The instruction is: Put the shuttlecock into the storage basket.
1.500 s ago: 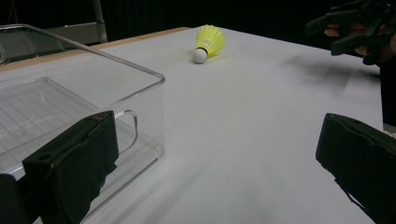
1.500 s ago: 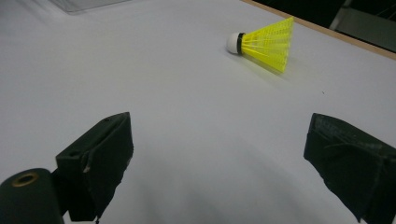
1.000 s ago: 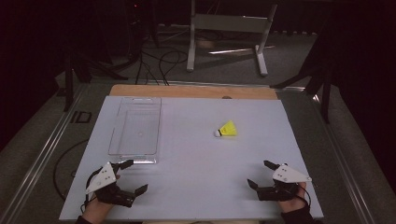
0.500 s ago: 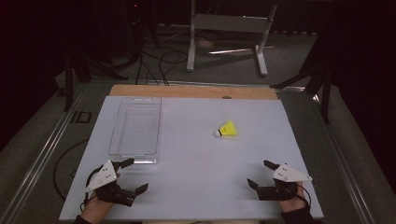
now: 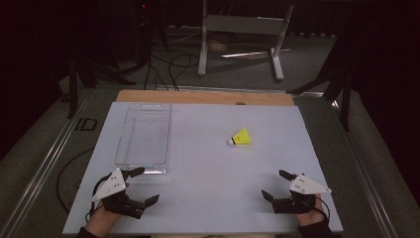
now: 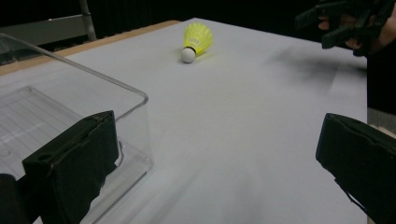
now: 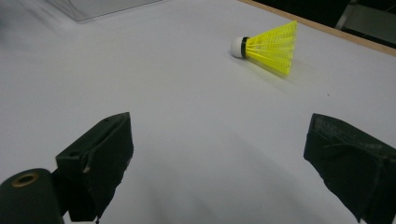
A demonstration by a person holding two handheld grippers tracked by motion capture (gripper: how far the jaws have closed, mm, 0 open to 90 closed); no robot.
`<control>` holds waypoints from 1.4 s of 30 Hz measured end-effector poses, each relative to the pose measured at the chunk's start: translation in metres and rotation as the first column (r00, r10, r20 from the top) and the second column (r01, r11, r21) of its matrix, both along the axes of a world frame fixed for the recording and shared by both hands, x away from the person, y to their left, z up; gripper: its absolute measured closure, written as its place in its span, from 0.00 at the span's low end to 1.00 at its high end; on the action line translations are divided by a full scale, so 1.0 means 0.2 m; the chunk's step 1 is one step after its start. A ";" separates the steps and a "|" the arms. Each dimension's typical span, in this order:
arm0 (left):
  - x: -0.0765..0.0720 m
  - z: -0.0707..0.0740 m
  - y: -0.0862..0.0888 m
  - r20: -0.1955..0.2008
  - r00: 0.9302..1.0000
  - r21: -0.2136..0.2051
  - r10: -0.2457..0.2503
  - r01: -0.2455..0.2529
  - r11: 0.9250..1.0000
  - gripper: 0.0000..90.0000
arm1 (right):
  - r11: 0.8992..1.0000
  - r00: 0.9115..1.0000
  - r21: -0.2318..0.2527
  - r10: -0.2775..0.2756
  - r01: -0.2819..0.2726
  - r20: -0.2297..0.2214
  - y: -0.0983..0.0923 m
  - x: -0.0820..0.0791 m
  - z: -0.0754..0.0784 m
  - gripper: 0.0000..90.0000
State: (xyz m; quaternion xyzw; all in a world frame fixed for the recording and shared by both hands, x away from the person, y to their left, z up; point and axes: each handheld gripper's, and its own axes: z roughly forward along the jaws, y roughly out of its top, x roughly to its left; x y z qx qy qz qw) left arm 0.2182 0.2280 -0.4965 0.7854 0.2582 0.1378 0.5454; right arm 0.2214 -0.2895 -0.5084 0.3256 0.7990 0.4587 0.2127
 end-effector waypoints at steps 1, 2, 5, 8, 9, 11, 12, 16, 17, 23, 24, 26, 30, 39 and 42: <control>0.00 0.01 0.00 0.001 1.000 0.011 -0.007 0.007 1.000 0.00 | 1.000 1.000 -0.002 0.002 -0.002 -0.001 0.00 0.00 0.00 0.09; 0.00 0.02 0.00 0.003 1.000 0.014 -0.012 0.012 1.000 0.00 | 1.000 1.000 0.004 0.004 -0.004 -0.003 0.00 0.00 0.00 0.09; 0.02 0.05 -0.01 -0.005 1.000 0.010 -0.025 0.025 1.000 0.00 | 1.000 1.000 0.005 0.002 -0.002 -0.006 0.00 0.00 0.00 0.09; 0.03 0.07 -0.02 -0.003 0.999 0.019 -0.032 0.032 0.999 0.00 | 1.000 1.000 0.003 0.001 -0.001 -0.003 0.00 0.00 0.00 0.09; 0.03 0.08 -0.02 -0.002 0.999 0.019 -0.034 0.034 0.999 0.00 | 1.000 1.000 0.003 -0.001 0.001 -0.003 0.00 0.00 0.00 0.09; 0.04 0.09 -0.03 0.000 0.999 0.018 -0.035 0.035 0.999 0.00 | 1.000 1.000 0.002 0.000 0.001 -0.003 0.00 0.00 0.00 0.09; 0.05 0.10 -0.04 0.000 0.999 0.025 -0.042 0.042 0.999 0.00 | 1.000 1.000 0.002 -0.002 0.002 -0.003 0.00 0.00 0.00 0.09; 0.07 0.14 -0.06 -0.007 0.998 0.029 -0.057 0.057 0.998 0.00 | 1.000 1.000 0.001 -0.001 0.001 -0.004 0.00 0.00 0.00 0.09; 0.08 0.14 -0.06 -0.009 0.998 0.029 -0.062 0.062 0.998 0.00 | 1.000 1.000 0.001 0.000 0.000 -0.005 0.00 0.00 0.00 0.09; 0.11 0.18 -0.09 -0.017 0.996 0.050 -0.083 0.084 0.995 0.00 | 1.000 1.000 0.001 0.001 -0.001 -0.008 0.00 0.00 0.00 0.09; 0.13 0.19 -0.10 -0.018 0.995 0.053 -0.098 0.098 0.994 0.00 | 1.000 1.000 0.000 0.002 -0.002 -0.009 0.00 0.00 0.00 0.09; 0.13 0.19 -0.12 -0.020 0.994 0.063 -0.110 0.111 0.992 0.00 | 1.000 1.000 0.001 0.003 -0.003 -0.008 0.00 0.00 0.00 0.09; 0.15 0.21 -0.15 -0.026 0.989 0.085 -0.142 0.144 0.986 0.00 | 1.000 1.000 0.001 0.001 -0.001 -0.011 0.00 0.00 0.00 0.09; 0.20 0.24 -0.23 -0.081 0.970 0.162 -0.230 0.241 0.957 0.00 | 1.000 1.000 0.000 0.008 -0.008 -0.018 0.00 0.00 0.00 0.09; 0.21 0.24 -0.26 -0.100 0.962 0.185 -0.255 0.269 0.945 0.00 | 1.000 1.000 0.000 0.010 -0.010 -0.025 0.01 0.01 -0.01 0.09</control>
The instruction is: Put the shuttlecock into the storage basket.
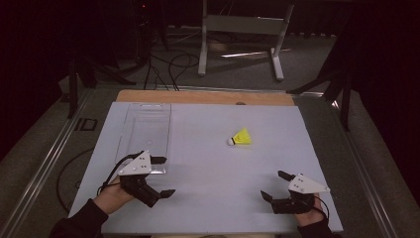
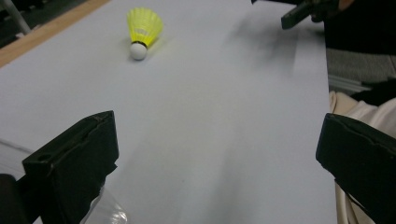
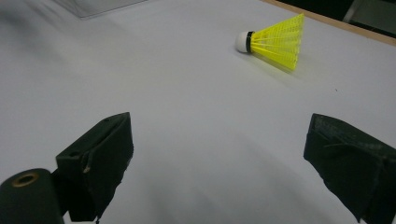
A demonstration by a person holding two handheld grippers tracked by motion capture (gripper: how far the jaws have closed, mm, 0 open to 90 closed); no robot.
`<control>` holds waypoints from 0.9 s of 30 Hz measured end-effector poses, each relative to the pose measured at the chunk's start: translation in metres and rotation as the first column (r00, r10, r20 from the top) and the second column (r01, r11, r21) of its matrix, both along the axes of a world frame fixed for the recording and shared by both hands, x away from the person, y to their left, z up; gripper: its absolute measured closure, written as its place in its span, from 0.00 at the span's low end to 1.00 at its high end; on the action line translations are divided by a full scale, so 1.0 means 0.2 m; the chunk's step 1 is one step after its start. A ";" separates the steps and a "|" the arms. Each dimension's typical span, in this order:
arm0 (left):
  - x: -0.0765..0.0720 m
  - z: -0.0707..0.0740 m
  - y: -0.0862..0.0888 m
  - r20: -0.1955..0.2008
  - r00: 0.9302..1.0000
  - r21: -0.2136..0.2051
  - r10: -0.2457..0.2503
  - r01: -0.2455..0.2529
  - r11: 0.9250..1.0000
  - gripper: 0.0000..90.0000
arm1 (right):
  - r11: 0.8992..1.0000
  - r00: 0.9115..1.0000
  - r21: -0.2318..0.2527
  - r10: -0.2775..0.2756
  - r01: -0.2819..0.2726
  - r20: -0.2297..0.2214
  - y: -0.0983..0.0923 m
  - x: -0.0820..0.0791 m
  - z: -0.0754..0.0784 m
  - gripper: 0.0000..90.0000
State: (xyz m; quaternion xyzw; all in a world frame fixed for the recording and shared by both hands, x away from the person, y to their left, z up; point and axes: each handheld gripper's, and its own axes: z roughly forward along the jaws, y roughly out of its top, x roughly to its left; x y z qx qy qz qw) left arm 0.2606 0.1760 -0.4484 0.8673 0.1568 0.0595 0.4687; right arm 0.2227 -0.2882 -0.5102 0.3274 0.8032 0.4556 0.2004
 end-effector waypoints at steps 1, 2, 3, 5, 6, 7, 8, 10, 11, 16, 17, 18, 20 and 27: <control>0.00 0.00 -0.01 -0.006 1.000 0.005 -0.004 0.004 1.000 0.00 | 1.000 1.000 -0.002 0.001 -0.001 0.001 0.00 0.00 0.00 0.09; 0.01 0.00 -0.02 -0.009 1.000 0.019 -0.014 0.014 1.000 0.00 | 1.000 1.000 -0.002 0.002 -0.002 0.001 0.00 0.00 0.00 0.09; 0.01 0.00 -0.02 -0.009 1.000 0.019 -0.014 0.014 1.000 0.00 | 1.000 1.000 -0.002 0.002 -0.002 0.001 0.00 0.00 0.00 0.09; 0.02 0.00 -0.05 -0.016 0.999 0.048 -0.031 0.032 0.998 0.00 | 1.000 1.000 -0.005 0.003 -0.003 0.002 0.00 0.00 0.00 0.09; 0.02 0.00 -0.05 -0.016 0.999 0.048 -0.031 0.032 0.998 0.00 | 1.000 1.000 -0.005 0.003 -0.003 0.002 0.00 0.00 0.00 0.09; 0.03 0.01 -0.06 -0.027 0.999 0.070 -0.040 0.042 0.997 0.00 | 1.000 1.000 -0.006 0.004 -0.004 0.002 0.00 0.00 0.00 0.09; 0.03 0.01 -0.06 -0.027 0.999 0.070 -0.040 0.042 0.997 0.00 | 1.000 1.000 -0.007 0.004 -0.004 0.002 0.00 0.00 0.00 0.09; 0.04 0.01 -0.07 -0.053 0.998 0.080 -0.040 0.044 0.996 0.00 | 1.000 1.000 -0.006 0.005 -0.005 0.001 0.00 0.00 0.00 0.09; 0.05 0.01 -0.09 -0.059 0.997 0.090 -0.040 0.045 0.995 0.00 | 1.000 1.000 -0.009 0.006 -0.006 0.002 0.00 0.00 0.00 0.09; 0.07 0.01 -0.12 -0.072 0.996 0.114 -0.049 0.057 0.992 0.00 | 1.000 1.000 -0.013 0.007 -0.007 0.001 0.01 0.00 0.00 0.09; 0.08 0.01 -0.13 -0.066 0.996 0.124 -0.052 0.060 0.991 0.00 | 1.000 1.000 -0.014 0.008 -0.008 0.003 0.01 0.00 0.00 0.09; 0.08 0.01 -0.13 -0.066 0.996 0.124 -0.052 0.060 0.991 0.00 | 1.000 1.000 -0.014 0.008 -0.008 0.003 0.01 0.00 0.00 0.09; 0.09 0.02 -0.16 -0.075 0.996 0.151 -0.049 0.060 0.987 0.00 | 1.000 1.000 -0.014 0.007 -0.007 0.004 0.01 0.00 0.00 0.09; 0.14 0.04 -0.24 -0.126 0.991 0.207 -0.036 0.062 0.976 0.00 | 1.000 1.000 -0.014 0.005 -0.005 0.004 0.01 0.00 0.00 0.09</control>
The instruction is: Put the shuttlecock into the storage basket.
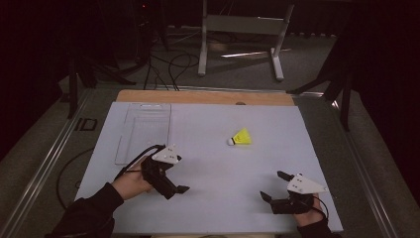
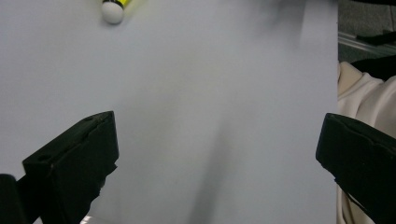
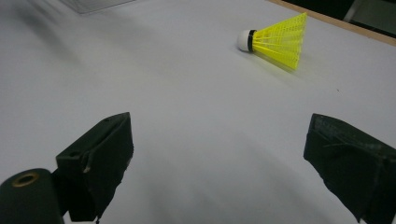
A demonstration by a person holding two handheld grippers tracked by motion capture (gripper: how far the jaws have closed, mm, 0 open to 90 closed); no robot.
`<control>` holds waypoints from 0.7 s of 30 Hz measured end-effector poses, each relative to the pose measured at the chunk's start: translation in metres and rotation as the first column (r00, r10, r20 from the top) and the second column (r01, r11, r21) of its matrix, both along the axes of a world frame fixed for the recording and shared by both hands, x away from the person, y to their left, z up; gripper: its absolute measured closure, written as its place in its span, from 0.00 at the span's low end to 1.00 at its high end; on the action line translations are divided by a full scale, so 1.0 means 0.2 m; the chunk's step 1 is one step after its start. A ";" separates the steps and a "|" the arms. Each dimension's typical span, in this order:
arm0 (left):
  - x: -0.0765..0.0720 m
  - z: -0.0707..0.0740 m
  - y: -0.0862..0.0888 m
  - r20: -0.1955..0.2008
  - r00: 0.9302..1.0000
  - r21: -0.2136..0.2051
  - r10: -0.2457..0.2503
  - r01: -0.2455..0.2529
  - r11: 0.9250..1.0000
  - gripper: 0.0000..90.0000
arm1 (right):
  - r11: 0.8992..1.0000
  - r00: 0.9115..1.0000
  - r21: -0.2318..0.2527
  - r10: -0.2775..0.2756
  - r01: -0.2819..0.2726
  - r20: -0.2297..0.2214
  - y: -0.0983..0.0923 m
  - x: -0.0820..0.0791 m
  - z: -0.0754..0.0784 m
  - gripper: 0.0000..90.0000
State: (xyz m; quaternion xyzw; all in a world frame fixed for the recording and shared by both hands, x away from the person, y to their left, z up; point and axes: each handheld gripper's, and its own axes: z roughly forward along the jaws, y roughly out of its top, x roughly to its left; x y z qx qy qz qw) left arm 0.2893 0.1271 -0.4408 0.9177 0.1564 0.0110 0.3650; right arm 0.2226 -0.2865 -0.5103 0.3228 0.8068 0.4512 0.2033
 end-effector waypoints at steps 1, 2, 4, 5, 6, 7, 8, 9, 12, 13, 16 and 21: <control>0.00 0.00 -0.01 0.004 1.000 0.013 -0.003 0.003 1.000 0.00 | 1.000 1.000 0.001 0.000 0.000 -0.001 0.00 0.00 0.00 0.09; 0.01 0.00 -0.03 -0.008 1.000 0.024 -0.009 0.009 1.000 0.00 | 1.000 1.000 0.000 0.001 -0.001 -0.003 0.00 0.00 0.00 0.09; 0.02 0.00 -0.06 -0.015 1.000 0.041 -0.014 0.015 0.999 0.00 | 1.000 1.000 0.000 0.000 0.000 -0.002 0.00 0.00 0.00 0.09; 0.02 0.00 -0.06 -0.015 1.000 0.041 -0.014 0.015 0.999 0.00 | 1.000 1.000 0.000 0.001 -0.001 -0.002 0.00 0.00 0.00 0.09; 0.03 0.01 -0.08 -0.023 1.000 0.048 -0.019 0.020 0.999 0.00 | 1.000 1.000 -0.001 0.002 -0.002 -0.003 0.00 0.00 0.00 0.09; 0.04 0.01 -0.09 -0.026 1.000 0.045 -0.013 0.014 0.999 0.00 | 1.000 1.000 -0.002 0.003 -0.003 -0.004 0.00 0.00 0.00 0.09; 0.05 0.01 -0.10 -0.030 0.999 0.040 -0.015 0.016 0.999 0.00 | 1.000 1.000 -0.003 0.006 -0.006 -0.004 0.00 0.00 0.00 0.09; 0.05 0.01 -0.10 -0.030 0.999 0.040 -0.015 0.016 0.999 0.00 | 1.000 1.000 -0.003 0.006 -0.006 -0.004 0.00 0.00 0.00 0.09; 0.08 0.02 -0.14 -0.023 1.000 0.055 0.006 -0.005 0.998 0.00 | 1.000 1.000 -0.002 0.002 -0.002 -0.004 0.00 0.00 0.00 0.09; 0.08 0.02 -0.14 -0.023 1.000 0.055 0.006 -0.005 0.998 0.00 | 1.000 1.000 -0.002 0.002 -0.002 -0.004 0.00 0.00 0.00 0.09; 0.09 0.03 -0.16 -0.021 1.000 0.058 -0.003 0.005 0.998 0.00 | 1.000 1.000 -0.005 0.005 -0.005 -0.003 0.00 0.00 0.00 0.09; 0.10 0.05 -0.22 -0.013 1.000 0.083 0.012 -0.011 0.996 0.00 | 1.000 1.000 -0.006 0.005 -0.005 -0.002 0.00 0.00 0.00 0.09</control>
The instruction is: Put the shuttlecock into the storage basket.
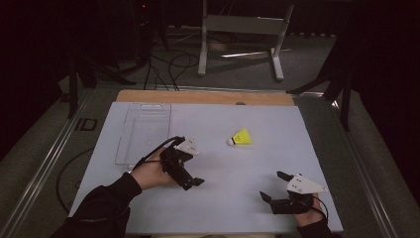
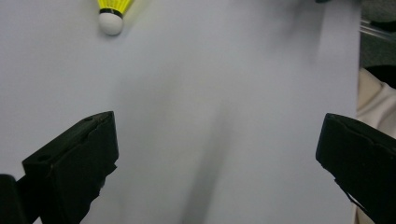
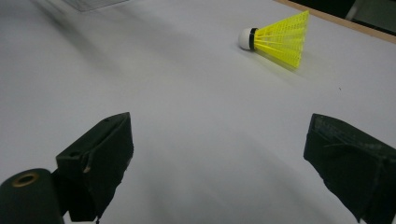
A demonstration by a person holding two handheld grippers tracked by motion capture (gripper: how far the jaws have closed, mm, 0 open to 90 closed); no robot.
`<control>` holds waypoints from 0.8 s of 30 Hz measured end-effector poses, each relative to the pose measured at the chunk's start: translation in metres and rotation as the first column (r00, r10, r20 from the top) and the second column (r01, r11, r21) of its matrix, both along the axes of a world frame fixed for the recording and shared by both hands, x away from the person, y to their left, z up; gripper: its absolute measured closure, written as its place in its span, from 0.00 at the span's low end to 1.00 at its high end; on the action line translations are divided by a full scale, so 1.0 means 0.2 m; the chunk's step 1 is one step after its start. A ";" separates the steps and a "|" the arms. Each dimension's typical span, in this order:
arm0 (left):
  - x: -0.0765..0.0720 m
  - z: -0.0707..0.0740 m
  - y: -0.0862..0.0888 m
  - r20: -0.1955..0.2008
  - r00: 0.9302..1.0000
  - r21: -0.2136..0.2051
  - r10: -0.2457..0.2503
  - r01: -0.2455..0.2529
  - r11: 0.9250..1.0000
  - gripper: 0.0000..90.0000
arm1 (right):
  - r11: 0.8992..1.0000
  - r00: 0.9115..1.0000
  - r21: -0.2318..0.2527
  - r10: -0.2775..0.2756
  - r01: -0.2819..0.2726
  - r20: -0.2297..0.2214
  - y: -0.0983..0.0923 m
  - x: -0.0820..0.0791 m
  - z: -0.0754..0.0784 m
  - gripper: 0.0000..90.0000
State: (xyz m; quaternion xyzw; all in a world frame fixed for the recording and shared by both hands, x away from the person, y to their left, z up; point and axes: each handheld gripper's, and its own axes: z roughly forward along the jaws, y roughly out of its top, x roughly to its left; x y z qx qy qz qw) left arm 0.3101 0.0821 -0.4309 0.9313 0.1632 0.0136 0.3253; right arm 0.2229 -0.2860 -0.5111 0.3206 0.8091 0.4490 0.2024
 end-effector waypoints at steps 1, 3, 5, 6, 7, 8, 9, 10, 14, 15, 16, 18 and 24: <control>0.01 0.00 -0.02 -0.012 1.000 0.000 0.011 -0.011 1.000 0.00 | 1.000 1.000 0.001 0.000 0.000 0.001 0.00 0.00 0.00 0.09; 0.03 0.00 -0.04 -0.030 0.999 0.005 0.019 -0.019 1.000 0.00 | 1.000 1.000 0.001 0.000 0.000 0.000 0.00 0.00 0.00 0.09; 0.05 0.00 -0.06 -0.040 0.999 0.005 0.017 -0.017 1.000 0.00 | 1.000 1.000 0.002 -0.001 0.001 0.001 0.00 0.00 0.00 0.09; 0.06 0.01 -0.07 -0.042 0.999 0.013 0.016 -0.016 1.000 0.00 | 1.000 1.000 0.003 -0.001 0.001 0.000 0.00 0.00 0.00 0.09; 0.06 0.01 -0.07 -0.042 0.999 0.013 0.016 -0.016 1.000 0.00 | 1.000 1.000 0.003 -0.001 0.001 0.000 0.00 0.00 0.00 0.09; 0.07 0.01 -0.09 -0.046 0.999 0.016 0.023 -0.022 1.000 0.00 | 1.000 1.000 0.003 0.000 0.000 -0.002 0.00 0.00 0.00 0.09; 0.08 0.02 -0.10 -0.043 0.999 0.018 0.021 -0.020 1.000 0.00 | 1.000 1.000 0.003 0.001 -0.001 -0.003 0.00 0.00 0.00 0.09; 0.09 0.02 -0.10 -0.041 0.999 0.015 0.029 -0.029 0.999 0.00 | 1.000 1.000 0.003 0.001 -0.001 -0.003 0.00 0.00 0.00 0.09; 0.12 0.04 -0.12 -0.039 0.998 -0.002 0.041 -0.041 0.999 0.00 | 1.000 1.000 0.003 0.001 -0.001 -0.002 0.00 0.00 0.00 0.09; 0.14 0.05 -0.14 -0.036 0.999 -0.013 0.038 -0.038 0.999 0.00 | 1.000 1.000 0.004 0.001 -0.001 -0.001 0.00 0.00 0.00 0.09; 0.14 0.05 -0.14 -0.036 0.999 -0.013 0.038 -0.038 0.999 0.00 | 1.000 1.000 0.005 0.002 -0.002 0.000 0.00 0.00 0.00 0.09; 0.15 0.06 -0.16 -0.029 0.999 -0.008 0.034 -0.034 0.999 0.00 | 1.000 1.000 0.007 0.000 0.000 0.000 0.00 0.00 0.00 0.09; 0.18 0.10 -0.22 -0.021 1.000 -0.040 0.018 -0.019 0.999 0.00 | 1.000 1.000 0.008 0.001 -0.001 -0.004 0.00 0.00 0.00 0.09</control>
